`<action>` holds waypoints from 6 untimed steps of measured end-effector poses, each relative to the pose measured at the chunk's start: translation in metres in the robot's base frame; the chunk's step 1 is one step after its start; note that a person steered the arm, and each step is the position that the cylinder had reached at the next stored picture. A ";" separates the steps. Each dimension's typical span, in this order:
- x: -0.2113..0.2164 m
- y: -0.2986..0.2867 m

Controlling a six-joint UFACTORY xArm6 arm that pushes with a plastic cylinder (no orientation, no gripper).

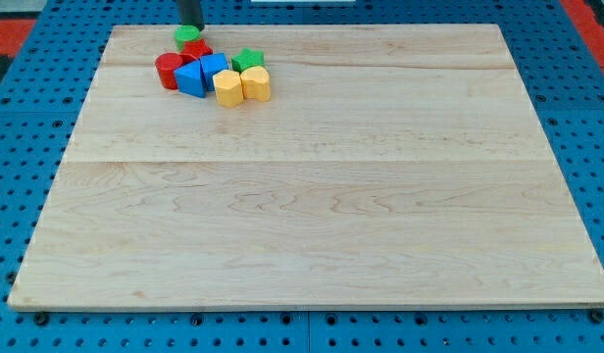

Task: Move the green circle above the red circle

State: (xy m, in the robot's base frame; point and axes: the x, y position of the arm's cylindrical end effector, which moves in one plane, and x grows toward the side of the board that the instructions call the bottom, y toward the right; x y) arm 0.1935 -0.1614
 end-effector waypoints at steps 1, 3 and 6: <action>0.000 -0.009; 0.022 -0.028; 0.086 -0.083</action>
